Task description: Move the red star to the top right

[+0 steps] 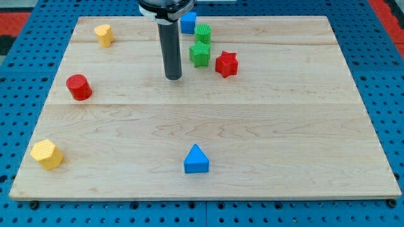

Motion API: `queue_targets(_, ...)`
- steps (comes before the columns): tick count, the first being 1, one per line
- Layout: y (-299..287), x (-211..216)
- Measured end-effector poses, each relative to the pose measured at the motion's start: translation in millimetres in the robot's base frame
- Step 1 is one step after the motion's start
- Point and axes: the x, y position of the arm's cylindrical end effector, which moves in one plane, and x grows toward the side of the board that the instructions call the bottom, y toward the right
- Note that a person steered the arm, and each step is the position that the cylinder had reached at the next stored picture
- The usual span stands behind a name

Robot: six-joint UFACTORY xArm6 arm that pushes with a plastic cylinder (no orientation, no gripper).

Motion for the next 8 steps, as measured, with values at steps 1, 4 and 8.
queue_targets(1, 1, 5)
queue_targets(4, 85, -12)
queue_targets(8, 165, -77)
